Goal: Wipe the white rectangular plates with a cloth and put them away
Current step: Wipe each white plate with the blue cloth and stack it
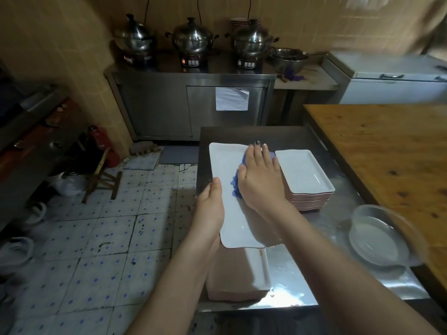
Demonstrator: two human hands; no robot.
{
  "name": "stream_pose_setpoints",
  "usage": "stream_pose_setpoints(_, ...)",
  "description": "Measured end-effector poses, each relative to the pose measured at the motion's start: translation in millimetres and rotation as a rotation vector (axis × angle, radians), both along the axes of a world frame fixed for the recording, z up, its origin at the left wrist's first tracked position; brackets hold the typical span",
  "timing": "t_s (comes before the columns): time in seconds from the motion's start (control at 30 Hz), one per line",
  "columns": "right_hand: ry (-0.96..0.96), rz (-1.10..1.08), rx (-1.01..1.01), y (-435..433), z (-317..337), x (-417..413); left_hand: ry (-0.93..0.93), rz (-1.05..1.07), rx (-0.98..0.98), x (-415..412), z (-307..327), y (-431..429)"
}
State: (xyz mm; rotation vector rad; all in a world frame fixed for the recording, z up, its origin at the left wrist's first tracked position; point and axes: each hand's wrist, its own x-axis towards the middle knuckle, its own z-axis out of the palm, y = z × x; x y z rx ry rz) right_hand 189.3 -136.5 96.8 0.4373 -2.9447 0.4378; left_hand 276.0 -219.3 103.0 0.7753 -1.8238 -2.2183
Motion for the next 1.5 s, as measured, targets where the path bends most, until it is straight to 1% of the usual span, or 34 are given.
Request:
stream_pose_setpoints(0.07,-0.02,0.01,-0.074,-10,5,4,-0.001,-0.003,0.002,-1,0,-1)
stream_pose_setpoints(0.17,-0.084,0.16,-0.164,-21,12,17,-0.026,-0.012,0.0,-2,0,-4)
stream_pose_setpoints(0.27,-0.155,0.285,-0.148,-24,15,37,-0.016,0.003,0.121,-3,3,-10)
stream_pose_setpoints(0.33,-0.173,0.331,-0.098,-23,14,54,-0.006,-0.03,0.238,-2,4,-14)
stream_pose_setpoints(0.4,-0.186,0.363,-0.063,-23,12,72,-0.036,-0.048,0.32,1,5,-18)
stream_pose_setpoints(0.47,-0.183,0.383,-0.02,-20,10,86,-0.064,-0.011,0.284,0,5,-23)
stream_pose_setpoints(0.6,-0.163,0.358,0.121,0,7,88,-0.072,0.073,0.144,-5,3,-30)
stream_pose_setpoints(0.7,-0.141,0.311,0.203,25,2,80,-0.076,0.07,0.036,-4,3,-38)
stream_pose_setpoints(0.77,-0.12,0.277,0.227,37,-5,74,-0.077,0.039,0.004,-2,4,-41)
stream_pose_setpoints(0.97,0.073,0.133,0.198,36,-21,57,-0.086,-0.066,0.0,4,3,-31)
stream_pose_setpoints(1.1,0.024,0.021,0.118,22,-8,28,-0.041,-0.099,0.015,14,2,-17)
stream_pose_setpoints(1.17,0.01,0.062,0.106,19,-5,33,-0.04,-0.076,0.025,15,6,-20)
stream_pose_setpoints(1.3,-0.053,0.343,0.081,3,-12,82,-0.038,-0.016,-0.016,15,7,-27)
stream_pose_setpoints(1.37,-0.111,0.401,0.042,-3,-10,93,-0.06,-0.001,-0.005,15,6,-26)
stream_pose_setpoints(1.4,-0.101,0.409,0.065,-4,-7,89,-0.072,-0.001,0.01,16,5,-25)
stream_pose_setpoints(1.5,0.035,0.365,0.181,-1,5,65,-0.067,-0.004,0.039,15,4,-16)
